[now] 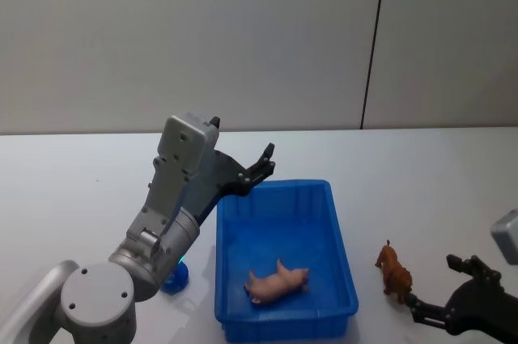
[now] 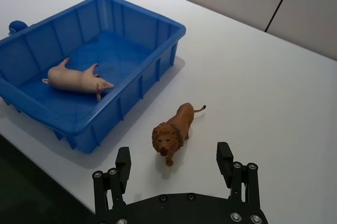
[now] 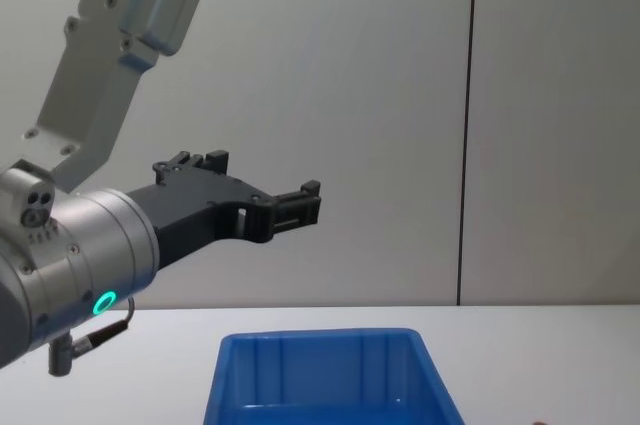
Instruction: Pick up the two dolls from the table and place them into the box.
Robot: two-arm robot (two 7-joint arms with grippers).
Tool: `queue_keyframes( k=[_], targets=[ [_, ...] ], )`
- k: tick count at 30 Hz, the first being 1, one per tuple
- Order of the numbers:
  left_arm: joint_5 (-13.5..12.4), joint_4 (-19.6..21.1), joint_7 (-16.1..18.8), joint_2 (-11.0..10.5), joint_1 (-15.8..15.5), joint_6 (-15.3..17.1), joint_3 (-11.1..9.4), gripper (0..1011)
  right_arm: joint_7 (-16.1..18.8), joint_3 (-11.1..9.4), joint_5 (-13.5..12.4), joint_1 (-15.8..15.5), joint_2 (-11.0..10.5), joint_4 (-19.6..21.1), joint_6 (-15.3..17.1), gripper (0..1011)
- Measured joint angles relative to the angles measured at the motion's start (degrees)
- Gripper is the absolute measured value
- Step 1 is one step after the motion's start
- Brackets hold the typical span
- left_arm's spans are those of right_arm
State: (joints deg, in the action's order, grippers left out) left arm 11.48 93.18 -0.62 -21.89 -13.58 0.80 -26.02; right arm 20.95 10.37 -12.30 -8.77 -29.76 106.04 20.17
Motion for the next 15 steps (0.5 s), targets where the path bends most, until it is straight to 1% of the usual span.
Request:
queue_keyframes(
  k=[5, 12, 15],
  targets=[
    [0.00, 0.00, 0.00, 0.00, 0.00, 0.00, 0.00, 1001, 0.26, 0.87, 1.20, 1.07, 1.21, -1.64, 0.58, 1001],
    [0.00, 0.00, 0.00, 0.00, 0.00, 0.00, 0.00, 1001, 0.01, 2.23, 2.87, 3.04, 3.54, -4.42, 1.47, 1001],
    [0.00, 0.00, 0.00, 0.00, 0.00, 0.00, 0.00, 1001, -0.51, 3.04, 3.80, 4.34, 5.08, -6.20, 1.74, 1001]
  ],
)
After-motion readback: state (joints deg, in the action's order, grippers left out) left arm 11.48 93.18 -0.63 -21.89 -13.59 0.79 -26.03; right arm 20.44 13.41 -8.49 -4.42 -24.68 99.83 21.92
